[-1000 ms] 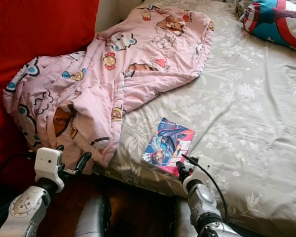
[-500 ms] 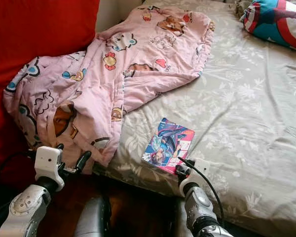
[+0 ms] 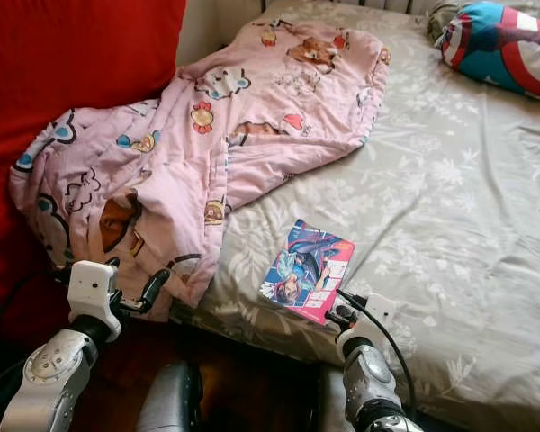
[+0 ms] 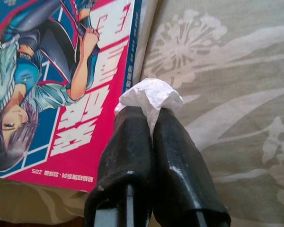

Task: Clean up the room

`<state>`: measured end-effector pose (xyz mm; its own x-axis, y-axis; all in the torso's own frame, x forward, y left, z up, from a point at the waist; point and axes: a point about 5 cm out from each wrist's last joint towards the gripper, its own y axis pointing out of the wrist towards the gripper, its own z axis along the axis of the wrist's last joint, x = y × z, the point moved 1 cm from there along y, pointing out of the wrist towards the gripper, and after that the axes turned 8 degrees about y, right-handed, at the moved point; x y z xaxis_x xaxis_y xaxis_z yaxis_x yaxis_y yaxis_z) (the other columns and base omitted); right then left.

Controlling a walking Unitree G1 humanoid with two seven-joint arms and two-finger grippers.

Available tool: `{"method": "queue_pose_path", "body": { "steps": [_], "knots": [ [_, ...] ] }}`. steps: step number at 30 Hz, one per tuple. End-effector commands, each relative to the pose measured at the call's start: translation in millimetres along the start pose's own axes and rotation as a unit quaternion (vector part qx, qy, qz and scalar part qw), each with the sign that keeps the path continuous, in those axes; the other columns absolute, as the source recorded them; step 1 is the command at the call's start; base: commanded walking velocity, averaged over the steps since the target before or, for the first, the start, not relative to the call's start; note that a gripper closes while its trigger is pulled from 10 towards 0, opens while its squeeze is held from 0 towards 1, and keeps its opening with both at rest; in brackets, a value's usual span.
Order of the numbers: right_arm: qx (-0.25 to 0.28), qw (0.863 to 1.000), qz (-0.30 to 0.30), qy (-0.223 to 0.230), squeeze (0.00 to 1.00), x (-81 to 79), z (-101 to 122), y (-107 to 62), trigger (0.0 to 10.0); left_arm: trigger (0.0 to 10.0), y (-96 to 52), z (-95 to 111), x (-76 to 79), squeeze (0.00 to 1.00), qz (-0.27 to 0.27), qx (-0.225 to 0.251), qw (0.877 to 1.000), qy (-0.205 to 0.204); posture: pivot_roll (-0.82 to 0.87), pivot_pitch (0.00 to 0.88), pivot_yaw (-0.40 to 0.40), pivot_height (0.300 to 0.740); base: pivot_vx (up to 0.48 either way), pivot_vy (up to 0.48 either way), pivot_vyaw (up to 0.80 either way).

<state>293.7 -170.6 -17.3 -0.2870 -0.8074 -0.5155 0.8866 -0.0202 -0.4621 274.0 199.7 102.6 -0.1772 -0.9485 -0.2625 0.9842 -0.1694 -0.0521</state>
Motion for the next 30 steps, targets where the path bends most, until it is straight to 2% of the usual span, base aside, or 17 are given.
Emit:
{"method": "queue_pose_path", "body": {
  "steps": [1, 9, 12, 14, 17, 18, 19, 22, 30],
  "knots": [
    [-0.002, 1.0, -0.009, 0.009, 0.0, 3.7, -3.3, -1.6, 0.0, 10.0, 0.0, -4.0, -1.5, 0.0, 0.005, -0.007, 1.0, 0.002, 0.12, 0.087, -0.003, 0.597, 0.0, 0.0, 0.0],
    [0.005, 1.0, -0.01, 0.013, 0.0, 5.2, -0.1, -1.5, 0.0, 10.0, -0.9, -9.5, -4.2, 0.0, 0.015, -0.013, 1.0, 0.005, 0.13, 0.08, -0.009, 0.597, 0.0, 0.0, 0.0],
    [0.023, 1.0, -0.008, 0.017, 0.0, 7.2, 4.8, -2.1, 0.0, 10.0, -0.6, -17.0, -7.4, 0.0, 0.027, -0.025, 0.999, 0.011, 0.12, 0.036, -0.024, 0.597, 0.0, 0.0, 0.0],
    [0.033, 0.999, -0.009, 0.012, 0.0, 10.1, 7.5, -3.1, 0.0, 10.0, 0.5, -19.1, -10.3, 0.0, 0.039, -0.025, 0.999, 0.006, 0.12, 0.008, -0.033, 0.597, 0.0, 0.0, 0.0],
    [0.057, 0.998, -0.006, -0.019, 0.0, 13.4, 14.4, -5.1, 0.0, 10.0, 3.6, -22.2, -14.4, 0.0, 0.053, -0.026, 0.998, -0.001, 0.11, 0.0, -0.043, 0.597, 0.0, 0.0, 0.0],
    [0.068, 0.997, 0.0, -0.031, 0.0, 13.0, 17.4, -5.8, 8.5, 10.0, 4.8, -23.8, -15.4, 0.0, 0.056, -0.028, 0.998, -0.002, 0.1, 0.0, -0.045, 0.597, 0.0, 0.0, 0.0],
    [0.078, 0.996, 0.01, -0.047, 0.0, 11.4, 20.0, -6.5, 10.0, 10.0, 6.0, -26.5, -15.8, 0.0, 0.058, -0.031, 0.998, -0.002, 0.09, 0.0, -0.046, 0.597, 0.0, 0.0, 0.0],
    [0.113, 0.985, 0.038, -0.124, 0.0, 7.7, 28.0, -10.8, 10.0, 10.0, 6.6, -39.8, -18.5, 0.0, 0.07, -0.049, 0.996, -0.01, 0.07, 0.0, -0.046, 0.597, 0.0, 0.0, 0.0],
    [0.125, 0.981, 0.052, -0.137, 0.0, 8.6, 30.3, -14.4, 10.0, 10.0, 6.5, -53.3, -26.3, 0.0, 0.1, -0.062, 0.992, -0.045, 0.05, 0.0, -0.043, 0.597, 0.0, 0.0, 0.0]
  ]
}}
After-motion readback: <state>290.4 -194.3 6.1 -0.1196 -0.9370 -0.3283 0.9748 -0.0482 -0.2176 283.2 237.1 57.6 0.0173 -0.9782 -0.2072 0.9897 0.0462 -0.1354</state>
